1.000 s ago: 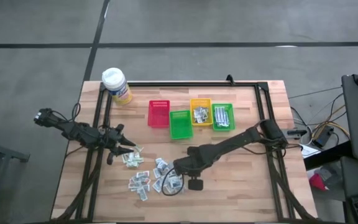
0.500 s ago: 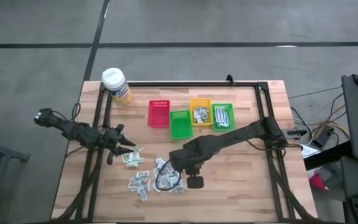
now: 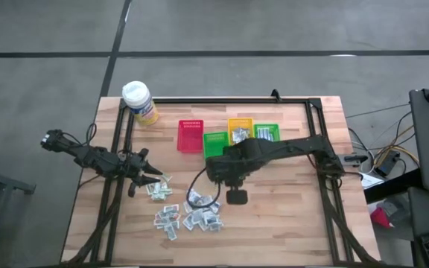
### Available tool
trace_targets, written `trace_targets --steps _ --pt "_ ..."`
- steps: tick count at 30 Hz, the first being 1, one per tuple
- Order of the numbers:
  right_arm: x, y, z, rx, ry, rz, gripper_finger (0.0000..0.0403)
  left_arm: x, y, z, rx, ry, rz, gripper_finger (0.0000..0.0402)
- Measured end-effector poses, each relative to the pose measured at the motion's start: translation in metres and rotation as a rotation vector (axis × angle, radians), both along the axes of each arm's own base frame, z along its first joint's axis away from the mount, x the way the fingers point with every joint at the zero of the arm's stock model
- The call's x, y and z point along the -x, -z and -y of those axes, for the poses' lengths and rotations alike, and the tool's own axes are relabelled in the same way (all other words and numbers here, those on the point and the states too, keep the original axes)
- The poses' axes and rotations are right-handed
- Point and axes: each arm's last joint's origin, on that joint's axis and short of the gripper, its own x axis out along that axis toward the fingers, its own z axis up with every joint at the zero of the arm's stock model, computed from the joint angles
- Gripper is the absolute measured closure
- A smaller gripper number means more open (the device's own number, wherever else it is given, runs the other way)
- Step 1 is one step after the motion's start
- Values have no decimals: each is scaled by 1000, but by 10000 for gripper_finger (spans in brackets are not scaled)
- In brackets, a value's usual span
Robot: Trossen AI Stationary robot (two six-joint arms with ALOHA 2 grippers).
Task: Pick & Place First Aid Supplies
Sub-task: Put the alcohol pad into the yellow basket
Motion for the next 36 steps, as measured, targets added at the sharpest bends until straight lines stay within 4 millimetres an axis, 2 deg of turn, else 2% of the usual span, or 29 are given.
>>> trace_targets --steps 6,20,27,36 --pt "5 -10 11 113 33 7 394 0 0 0 -5 2 1 271" --pt "2 -4 31 385 6 -4 394 0 0 0 -12 4 2 271" --pt "-1 8 55 510 0 -73 394 0 0 0 -12 4 1 271" --pt "0 40 95 553 -17 -241 394 0 0 0 -17 5 -1 271"
